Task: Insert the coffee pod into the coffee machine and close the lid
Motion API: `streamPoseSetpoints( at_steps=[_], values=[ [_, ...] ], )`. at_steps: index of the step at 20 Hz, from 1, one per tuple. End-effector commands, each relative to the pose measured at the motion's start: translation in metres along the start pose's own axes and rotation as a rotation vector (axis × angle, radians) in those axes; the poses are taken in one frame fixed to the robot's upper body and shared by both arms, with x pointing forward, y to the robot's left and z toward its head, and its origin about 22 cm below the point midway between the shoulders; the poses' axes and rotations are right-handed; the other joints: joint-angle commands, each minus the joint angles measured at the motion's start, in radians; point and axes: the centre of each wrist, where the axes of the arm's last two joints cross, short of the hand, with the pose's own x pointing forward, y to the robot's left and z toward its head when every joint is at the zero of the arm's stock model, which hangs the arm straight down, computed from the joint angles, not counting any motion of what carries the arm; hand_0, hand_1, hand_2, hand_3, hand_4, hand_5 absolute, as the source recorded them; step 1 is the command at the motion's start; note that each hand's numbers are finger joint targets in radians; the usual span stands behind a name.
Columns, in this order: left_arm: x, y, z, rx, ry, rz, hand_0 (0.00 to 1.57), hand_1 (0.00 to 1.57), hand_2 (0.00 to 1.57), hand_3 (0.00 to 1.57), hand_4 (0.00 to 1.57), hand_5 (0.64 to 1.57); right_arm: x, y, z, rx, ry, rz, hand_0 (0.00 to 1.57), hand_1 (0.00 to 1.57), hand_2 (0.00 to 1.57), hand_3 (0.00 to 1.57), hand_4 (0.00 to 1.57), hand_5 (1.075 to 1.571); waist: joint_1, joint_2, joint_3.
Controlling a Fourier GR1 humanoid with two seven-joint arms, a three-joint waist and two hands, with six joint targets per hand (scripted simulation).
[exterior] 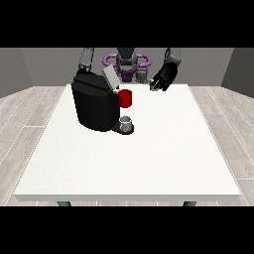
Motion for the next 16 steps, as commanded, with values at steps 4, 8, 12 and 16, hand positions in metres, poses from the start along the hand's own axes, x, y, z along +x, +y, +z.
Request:
streamPoseSetpoints(
  at_steps=[4,8,12,16],
  values=[
    [0.045,0.031,-0.014,0.006,-0.048,-0.024,1.34,1.34,1.37,1.35,0.56,1.571,0.008,-0.006,-0.009,0.003,-0.027,-0.034,0.0,0.0,0.0,0.0,0.0,1.571,-0.014,-0.007,0.0001],
    [0.055,0.041,-0.018,0.034,-0.048,0.018,1.42,1.42,1.42,1.38,0.54,1.571,0.02,-0.003,-0.011,-0.006,-0.1,-0.056,0.0,0.0,0.0,0.0,0.0,1.571,-0.041,0.01,0.0001],
    [0.089,0.089,-0.02,0.083,-0.067,0.057,1.22,1.22,1.27,1.29,0.51,1.571,0.025,-0.004,-0.02,-0.04,-0.107,-0.033,0.0,0.0,0.0,0.0,0.0,1.571,-0.049,0.042,0.0004],
    [0.075,0.133,-0.003,0.151,-0.035,0.072,1.27,1.27,1.3,1.27,0.49,1.571,0.051,-0.013,-0.024,-0.009,-0.184,-0.049,0.0,0.0,0.0,0.0,0.0,1.571,-0.124,0.084,0.0002]
  ],
)
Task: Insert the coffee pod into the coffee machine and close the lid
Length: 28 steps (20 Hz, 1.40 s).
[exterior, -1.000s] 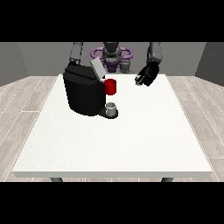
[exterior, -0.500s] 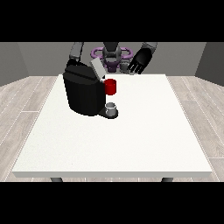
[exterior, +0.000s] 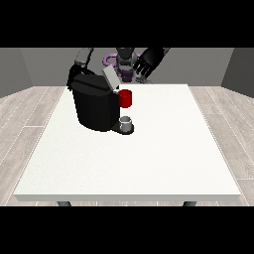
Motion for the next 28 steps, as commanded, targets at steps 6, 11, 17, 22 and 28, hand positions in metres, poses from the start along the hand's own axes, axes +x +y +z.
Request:
streamPoseSetpoints(
  at_steps=[6,11,17,22,28],
  values=[
    [0.022,0.057,0.007,0.145,0.003,-0.063,1.23,1.23,1.28,1.25,0.48,1.571,0.054,-0.005,-0.025,-0.012,-0.128,0.003,0.0,0.0,0.0,0.0,0.26,1.571,-0.07,0.127,-0.0001],
    [0.028,0.09,0.018,0.153,-0.027,-0.056,1.27,1.27,1.3,1.26,0.47,1.571,0.052,-0.007,-0.024,-0.02,-0.159,-0.007,0.0,0.0,0.0,0.0,0.0,1.571,-0.091,0.163,0.0001],
    [0.032,0.072,0.006,0.158,-0.016,-0.053,1.19,1.19,1.27,1.23,0.47,1.571,0.064,0.007,-0.028,-0.033,-0.164,-0.009,0.0,0.0,0.0,0.0,0.0,1.571,-0.092,0.194,-0.0002],
    [0.017,0.066,0.006,0.144,0.012,-0.036,1.25,1.25,1.29,1.24,0.45,1.571,0.059,-0.009,-0.028,-0.024,-0.142,-0.019,0.0,0.0,0.0,0.0,0.19,1.571,-0.103,0.188,-0.0002],
    [0.044,0.064,-0.005,0.131,-0.029,-0.046,1.2,1.2,1.25,1.21,0.44,1.571,0.069,-0.01,-0.039,-0.031,-0.152,-0.011,0.0,0.0,0.0,0.0,0.04,1.571,-0.096,0.2,0.0]
  ],
)
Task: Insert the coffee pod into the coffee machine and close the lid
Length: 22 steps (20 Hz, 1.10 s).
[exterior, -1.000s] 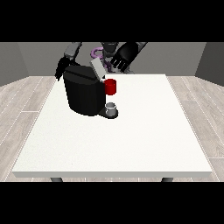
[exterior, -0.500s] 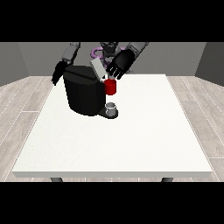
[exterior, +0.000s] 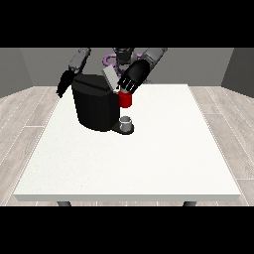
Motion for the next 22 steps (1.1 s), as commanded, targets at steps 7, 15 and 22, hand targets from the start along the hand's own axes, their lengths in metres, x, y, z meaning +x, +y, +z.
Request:
streamPoseSetpoints(
  at_steps=[7,15,22],
  values=[
    [-0.004,0.012,0.002,-0.001,0.017,0.004,1.17,1.17,1.24,1.19,0.41,1.571,0.004,0.002,-0.001,0.009,0.031,0.001,0.0,0.0,0.0,0.0,0.0,1.571,-0.014,-0.008,-0.0007],
    [-0.006,0.013,0.002,0.044,0.009,-0.003,1.21,1.21,1.24,1.2,0.35,1.571,-0.001,0.001,0.002,0.018,0.004,0.022,0.0,0.0,0.0,0.0,0.0,1.571,-0.029,0.007,-0.0007],
    [-0.004,0.033,0.01,0.105,-0.022,-0.055,1.27,1.27,1.27,1.18,0.17,1.571,-0.002,0.011,0.006,0.01,-0.034,0.014,0.0,0.0,0.0,0.0,0.0,1.571,-0.026,0.032,-0.0005]
  ],
)
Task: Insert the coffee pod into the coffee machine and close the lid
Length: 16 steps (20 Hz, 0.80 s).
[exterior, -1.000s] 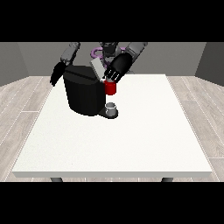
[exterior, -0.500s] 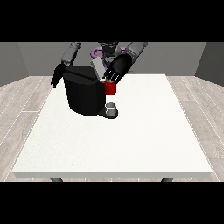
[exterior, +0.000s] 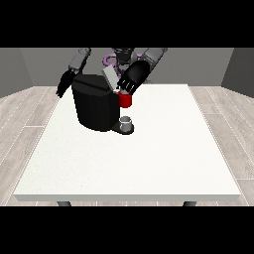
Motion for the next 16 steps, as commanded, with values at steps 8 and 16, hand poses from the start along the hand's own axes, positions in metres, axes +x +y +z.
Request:
streamPoseSetpoints(
  at_steps=[8,16],
  values=[
    [-0.011,-0.018,0.002,0.002,-0.002,-0.168,1.16,1.16,1.18,1.05,0.0,1.571,0.006,-0.002,-0.001,0.0,0.005,0.0,0.0,0.0,0.0,0.0,0.0,1.571,0.007,0.007,0.0007],
    [-0.005,0.025,0.007,0.136,-0.04,-0.12,1.14,1.14,1.14,0.96,0.0,1.571,0.032,-0.002,-0.015,-0.022,-0.06,0.011,0.0,0.0,0.0,0.0,0.06,1.571,-0.023,0.09,0.0004]
  ],
)
